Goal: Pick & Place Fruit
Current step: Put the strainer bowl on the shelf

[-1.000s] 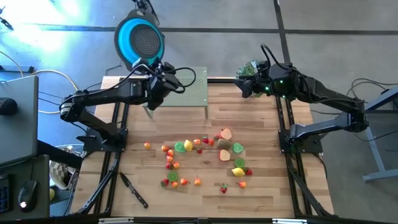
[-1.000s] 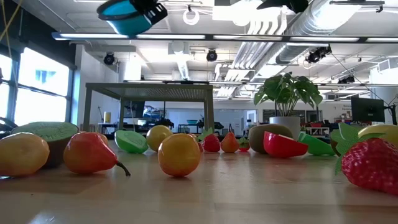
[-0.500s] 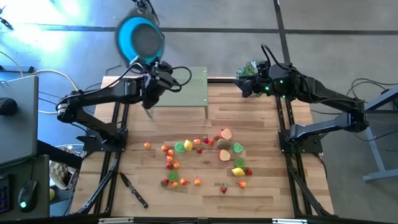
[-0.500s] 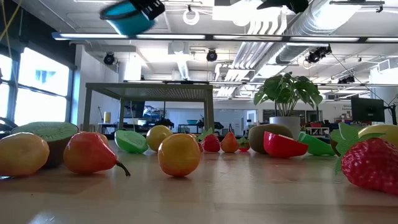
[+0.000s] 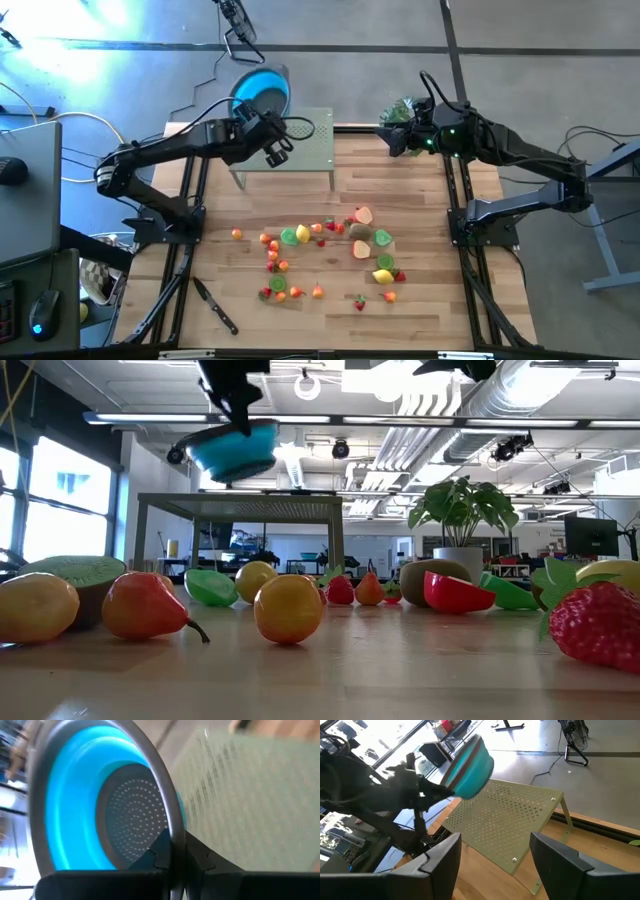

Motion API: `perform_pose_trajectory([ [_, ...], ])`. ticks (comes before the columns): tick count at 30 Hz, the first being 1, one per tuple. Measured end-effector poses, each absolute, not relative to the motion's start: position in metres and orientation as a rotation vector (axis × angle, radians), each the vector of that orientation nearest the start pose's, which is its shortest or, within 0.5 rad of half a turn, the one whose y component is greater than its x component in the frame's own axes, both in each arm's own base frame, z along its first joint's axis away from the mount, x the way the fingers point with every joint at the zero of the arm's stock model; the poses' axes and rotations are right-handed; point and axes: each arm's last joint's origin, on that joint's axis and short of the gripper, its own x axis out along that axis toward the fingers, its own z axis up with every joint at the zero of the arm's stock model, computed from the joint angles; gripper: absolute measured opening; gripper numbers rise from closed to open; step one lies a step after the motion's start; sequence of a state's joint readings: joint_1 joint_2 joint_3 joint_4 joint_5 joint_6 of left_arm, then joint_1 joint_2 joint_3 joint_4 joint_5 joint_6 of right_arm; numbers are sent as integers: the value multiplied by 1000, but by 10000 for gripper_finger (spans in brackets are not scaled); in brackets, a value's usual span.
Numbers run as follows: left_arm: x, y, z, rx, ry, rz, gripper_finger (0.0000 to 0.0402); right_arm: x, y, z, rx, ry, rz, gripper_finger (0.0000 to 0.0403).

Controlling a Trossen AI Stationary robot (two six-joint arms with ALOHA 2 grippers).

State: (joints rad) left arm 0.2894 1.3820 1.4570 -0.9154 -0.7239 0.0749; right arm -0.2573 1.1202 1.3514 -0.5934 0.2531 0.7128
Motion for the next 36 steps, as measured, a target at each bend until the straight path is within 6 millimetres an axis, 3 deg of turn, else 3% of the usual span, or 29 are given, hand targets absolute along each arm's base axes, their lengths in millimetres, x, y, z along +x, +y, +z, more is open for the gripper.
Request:
perform_pose_trajectory([
  [10,252,115,350,250,1128,872,11,210,-63,422,689,166,-616,228],
  [18,255,116,336,299,1275,789,11,210,-63,422,687,165,-618,228],
  [36,264,119,331,326,1271,732,11,210,-63,422,679,172,-619,228],
])
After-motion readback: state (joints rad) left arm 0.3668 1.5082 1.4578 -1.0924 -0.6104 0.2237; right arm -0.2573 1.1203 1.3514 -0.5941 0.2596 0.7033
